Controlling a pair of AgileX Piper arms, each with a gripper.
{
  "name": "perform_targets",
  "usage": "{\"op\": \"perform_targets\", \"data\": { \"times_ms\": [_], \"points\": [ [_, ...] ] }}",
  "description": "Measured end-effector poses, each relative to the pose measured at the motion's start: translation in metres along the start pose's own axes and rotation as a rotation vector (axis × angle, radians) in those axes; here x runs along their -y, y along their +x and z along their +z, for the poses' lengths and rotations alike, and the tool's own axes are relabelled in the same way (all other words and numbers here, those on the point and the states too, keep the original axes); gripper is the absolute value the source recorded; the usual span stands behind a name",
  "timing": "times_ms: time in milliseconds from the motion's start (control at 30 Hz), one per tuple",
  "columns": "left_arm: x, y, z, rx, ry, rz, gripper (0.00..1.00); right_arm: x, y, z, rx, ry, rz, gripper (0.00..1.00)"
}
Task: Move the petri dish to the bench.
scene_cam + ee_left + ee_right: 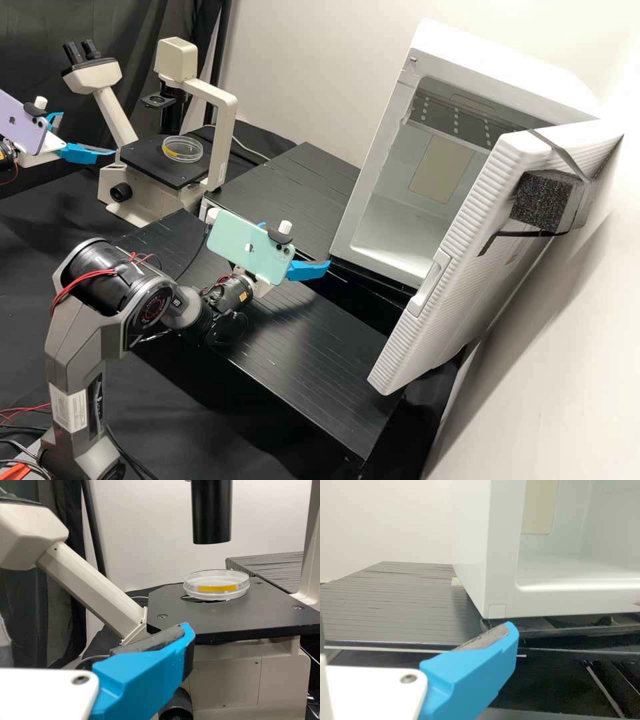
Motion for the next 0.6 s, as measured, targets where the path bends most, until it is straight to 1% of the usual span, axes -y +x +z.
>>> {"op": "perform_targets", "data": {
  "times_ms": [300, 433, 533, 600],
  "points": [
    [0.0, 0.0, 0.0, 0.0, 0.0, 0.0, 1.0, 0.0, 0.0, 0.0, 0.0, 0.0, 0.0, 1.0],
    [0.0, 0.0, 0.0, 0.0, 0.0, 0.0, 1.0, 0.003, -0.008, 0.002, 0.006, 0.0, -0.012, 1.0],
    [0.0, 0.0, 0.0, 0.0, 0.0, 0.0, 1.0, 0.007, -0.018, -0.004, -0.024, 0.001, -0.017, 1.0],
    [0.0, 0.0, 0.0, 0.0, 0.0, 0.0, 1.0, 0.01, -0.024, -0.013, -0.068, 0.006, -0.023, 1.0]
  ]
}}
